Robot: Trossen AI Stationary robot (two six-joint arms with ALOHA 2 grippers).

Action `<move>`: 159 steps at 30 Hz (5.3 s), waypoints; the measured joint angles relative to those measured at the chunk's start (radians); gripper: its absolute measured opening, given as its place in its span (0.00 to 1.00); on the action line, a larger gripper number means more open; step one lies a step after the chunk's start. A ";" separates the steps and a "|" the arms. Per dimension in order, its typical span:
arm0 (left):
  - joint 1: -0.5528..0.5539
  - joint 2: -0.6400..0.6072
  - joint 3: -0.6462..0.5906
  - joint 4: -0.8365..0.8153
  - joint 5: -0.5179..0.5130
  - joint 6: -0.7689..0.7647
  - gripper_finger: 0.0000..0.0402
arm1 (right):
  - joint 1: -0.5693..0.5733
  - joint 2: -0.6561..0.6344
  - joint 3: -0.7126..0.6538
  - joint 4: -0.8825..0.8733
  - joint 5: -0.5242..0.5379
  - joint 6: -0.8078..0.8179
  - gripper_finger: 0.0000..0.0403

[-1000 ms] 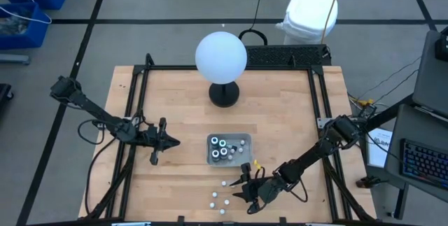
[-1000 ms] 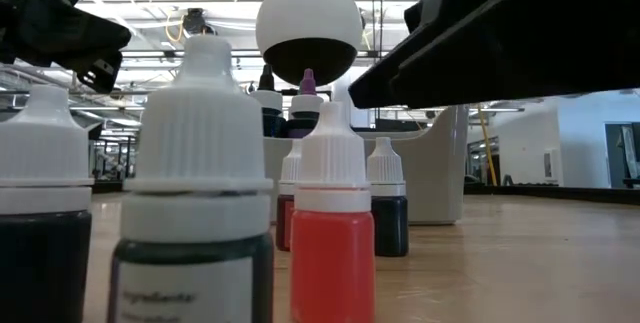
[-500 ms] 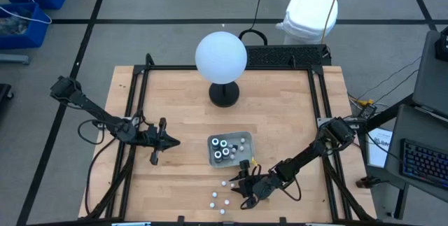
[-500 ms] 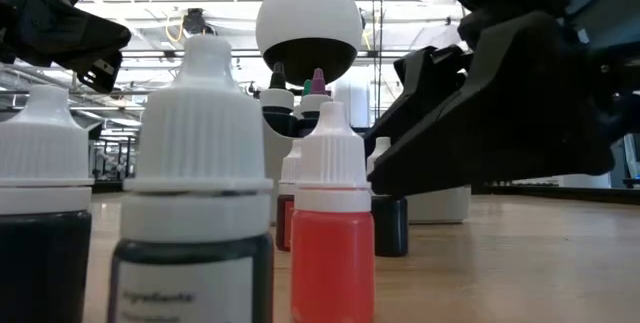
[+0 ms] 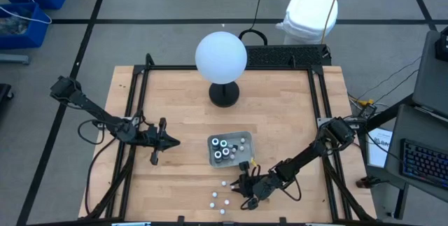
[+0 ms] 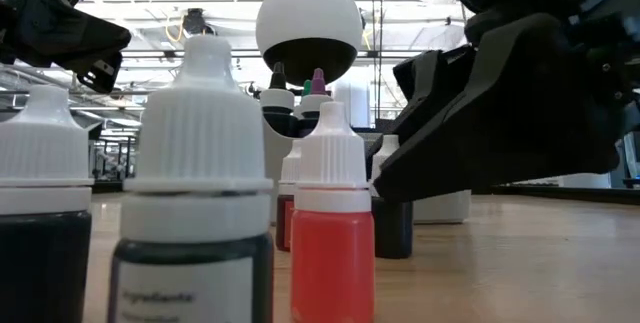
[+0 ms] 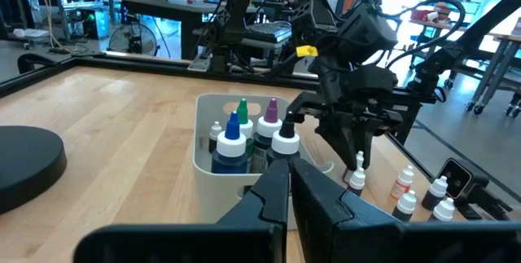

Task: Pick & Place food coloring
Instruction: Put the small violet food coloring bottle into the gray bin, then adjust the gray bin

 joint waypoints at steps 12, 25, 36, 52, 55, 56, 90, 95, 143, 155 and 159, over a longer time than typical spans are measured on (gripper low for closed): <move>0.000 0.000 0.000 -0.001 0.000 0.000 0.05 | 0.003 -0.044 0.000 0.054 0.004 -0.026 0.16; 0.000 0.000 0.000 -0.001 0.000 -0.001 0.05 | -0.011 -0.358 0.001 -0.228 0.416 -0.138 0.14; 0.000 0.000 0.000 -0.001 0.000 -0.001 0.05 | -0.172 -0.328 0.000 -0.396 0.374 0.071 0.14; 0.000 0.000 0.000 -0.002 0.000 -0.001 0.05 | -0.240 -0.207 -0.001 -0.392 0.294 0.170 0.14; 0.000 0.000 0.000 -0.002 0.000 -0.001 0.05 | -0.245 -0.197 -0.001 -0.388 0.294 0.194 0.14; 0.000 0.000 0.000 -0.002 0.000 -0.001 0.05 | -0.245 -0.193 -0.001 -0.390 0.294 0.201 0.14; 0.000 0.000 0.000 0.000 -0.009 -0.003 0.05 | -0.253 -0.193 -0.166 -0.077 0.294 0.322 0.28; 0.000 0.000 0.000 -0.001 -0.009 0.001 0.05 | -0.253 -0.213 -0.166 -0.076 0.294 0.287 0.29; 0.182 0.800 0.399 -0.134 0.149 -0.086 0.01 | -0.009 -0.477 -0.443 -0.429 0.448 0.861 0.00; 0.184 0.800 0.399 -0.104 0.128 -0.087 0.01 | -0.119 -0.335 -0.444 -0.263 0.353 0.778 0.00; 0.185 0.800 0.399 -0.078 0.128 -0.081 0.01 | -0.149 -0.286 -0.444 -0.119 0.275 0.718 0.00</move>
